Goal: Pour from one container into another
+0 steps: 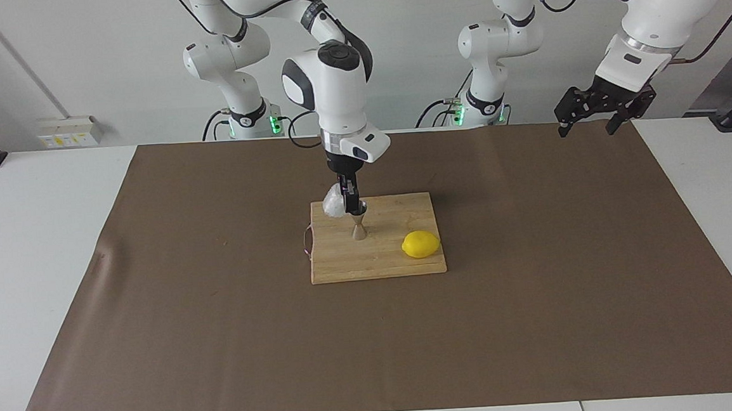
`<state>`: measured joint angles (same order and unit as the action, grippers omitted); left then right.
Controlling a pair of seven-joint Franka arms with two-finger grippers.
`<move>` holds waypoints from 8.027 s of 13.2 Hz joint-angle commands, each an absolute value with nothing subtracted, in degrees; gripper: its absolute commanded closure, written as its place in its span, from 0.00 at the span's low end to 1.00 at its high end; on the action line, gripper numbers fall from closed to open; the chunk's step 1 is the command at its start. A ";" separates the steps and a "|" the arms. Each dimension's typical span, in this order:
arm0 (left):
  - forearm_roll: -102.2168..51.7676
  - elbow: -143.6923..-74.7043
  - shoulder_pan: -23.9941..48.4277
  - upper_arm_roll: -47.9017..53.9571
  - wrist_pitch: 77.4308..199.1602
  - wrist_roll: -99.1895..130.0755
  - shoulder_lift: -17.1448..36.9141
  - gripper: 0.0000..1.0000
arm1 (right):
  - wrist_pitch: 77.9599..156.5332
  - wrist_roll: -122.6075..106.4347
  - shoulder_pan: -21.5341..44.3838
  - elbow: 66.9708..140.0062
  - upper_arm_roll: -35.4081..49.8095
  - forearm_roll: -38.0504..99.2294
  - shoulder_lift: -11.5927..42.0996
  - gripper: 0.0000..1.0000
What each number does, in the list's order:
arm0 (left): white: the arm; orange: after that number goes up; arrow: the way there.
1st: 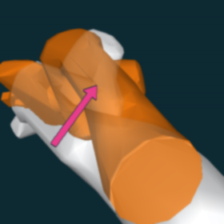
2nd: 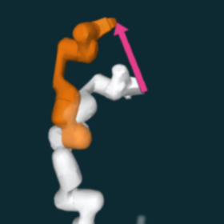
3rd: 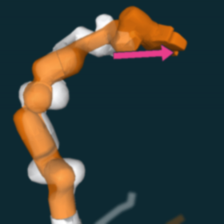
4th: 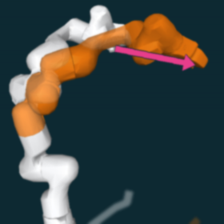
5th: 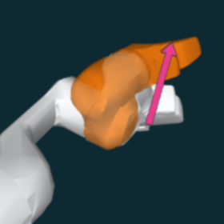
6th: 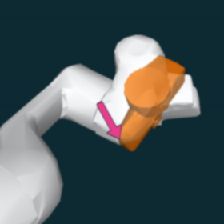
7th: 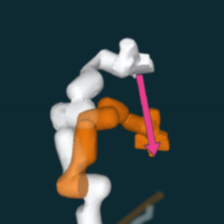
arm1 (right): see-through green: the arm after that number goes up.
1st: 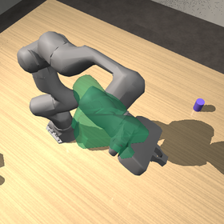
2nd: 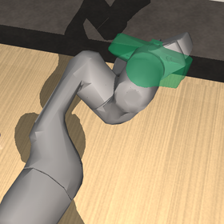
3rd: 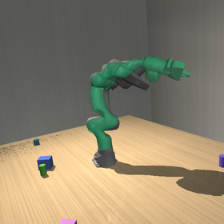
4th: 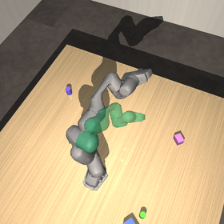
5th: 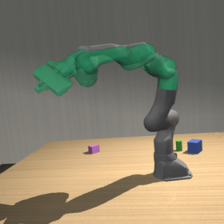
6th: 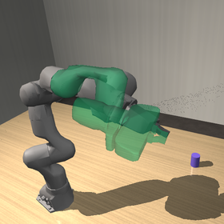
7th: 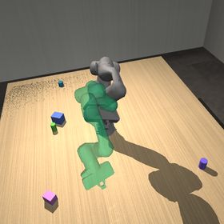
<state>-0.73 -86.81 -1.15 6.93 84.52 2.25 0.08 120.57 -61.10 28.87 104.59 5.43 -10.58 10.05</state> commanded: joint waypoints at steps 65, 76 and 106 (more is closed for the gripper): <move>0.00 -88.77 -1.58 7.12 84.38 2.29 -1.67 0.00 | 113.47 -57.03 33.40 104.77 5.54 -25.32 10.29 1.00; 0.09 -88.77 -1.58 7.12 84.29 2.29 -1.76 0.00 | 111.45 -65.12 24.00 108.01 5.54 -13.37 7.48 1.00; 0.09 -88.77 -1.58 7.12 84.38 2.29 -1.67 0.00 | 113.64 -111.42 -15.10 123.57 5.36 25.83 2.19 1.00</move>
<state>-0.73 -86.82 -1.15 6.93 84.50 2.25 0.06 112.49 -106.26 -11.68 120.58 4.68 22.77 3.32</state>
